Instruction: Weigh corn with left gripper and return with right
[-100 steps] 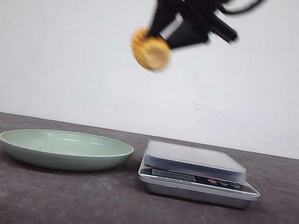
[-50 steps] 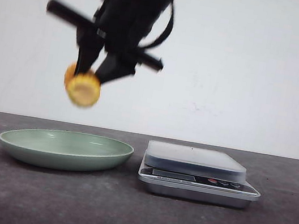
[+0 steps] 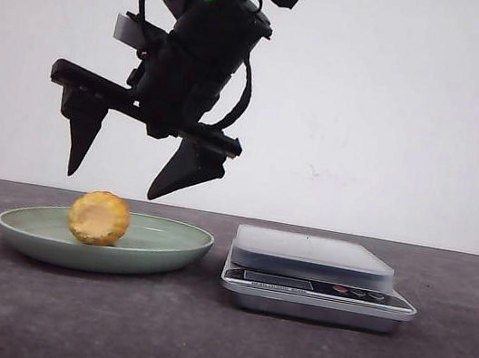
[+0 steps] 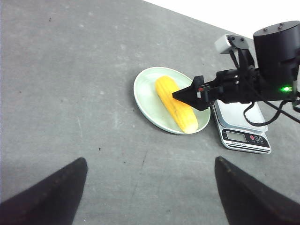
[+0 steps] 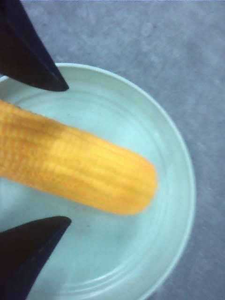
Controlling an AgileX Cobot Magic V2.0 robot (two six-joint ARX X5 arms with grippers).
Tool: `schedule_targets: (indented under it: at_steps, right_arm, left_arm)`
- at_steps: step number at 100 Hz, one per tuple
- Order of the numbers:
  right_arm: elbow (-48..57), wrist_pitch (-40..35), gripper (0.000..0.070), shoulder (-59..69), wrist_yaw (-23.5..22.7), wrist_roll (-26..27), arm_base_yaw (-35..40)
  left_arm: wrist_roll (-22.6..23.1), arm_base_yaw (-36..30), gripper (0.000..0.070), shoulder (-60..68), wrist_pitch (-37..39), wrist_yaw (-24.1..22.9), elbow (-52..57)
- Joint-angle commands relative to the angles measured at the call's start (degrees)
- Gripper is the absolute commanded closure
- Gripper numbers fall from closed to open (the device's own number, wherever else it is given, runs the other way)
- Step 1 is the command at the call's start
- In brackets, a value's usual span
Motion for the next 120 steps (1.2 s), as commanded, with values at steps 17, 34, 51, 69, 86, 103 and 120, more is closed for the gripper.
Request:
schedule_targets:
  at_steps: [17,34,51,69,86,103,120]
  right_arm:
    - [1.5,-5.3,0.0144,-10.9,-0.3,-2.9,-5.2]
    - [1.5,-11.8,0.0144,-25.3,-0.8,-7.0,-10.7]
    - [1.5,-20.1,0.0144,-42.2,0.8,-12.0,-14.1]
    - [1.4,-31.2,0.0144,-58.5,6.2,-14.2,-14.2]
    - [0.3,-39.5,0.0144,-71.5,10.4,-13.1,-14.2]
    - [-4.9,-42.0,0.0144,-84.2,12.0,-11.4,-14.3]
    - [-14.3,-42.2,0.0144,-94.4,11.8,-11.0,-15.1]
  left_arm:
    - [0.5,-0.1,0.0188,-0.2,0.7,0.1,0.7]
    - [0.5,-0.1,0.0188,-0.2,0.7,0.1,0.7]
    - [0.6,-0.1,0.0188,-0.2,2.6,0.1,0.7]
    - [0.8,-0.1,0.0188,-0.2,7.7,0.1,0.6]
    - [0.7,-0.1,0.0188,-0.2,10.2,0.1,0.3]
    - [0.7,-0.1,0.0189,-0.2,11.4,0.1,-0.4]
    - [0.7,-0.1,0.0206,-0.2,12.5,0.1,-2.3]
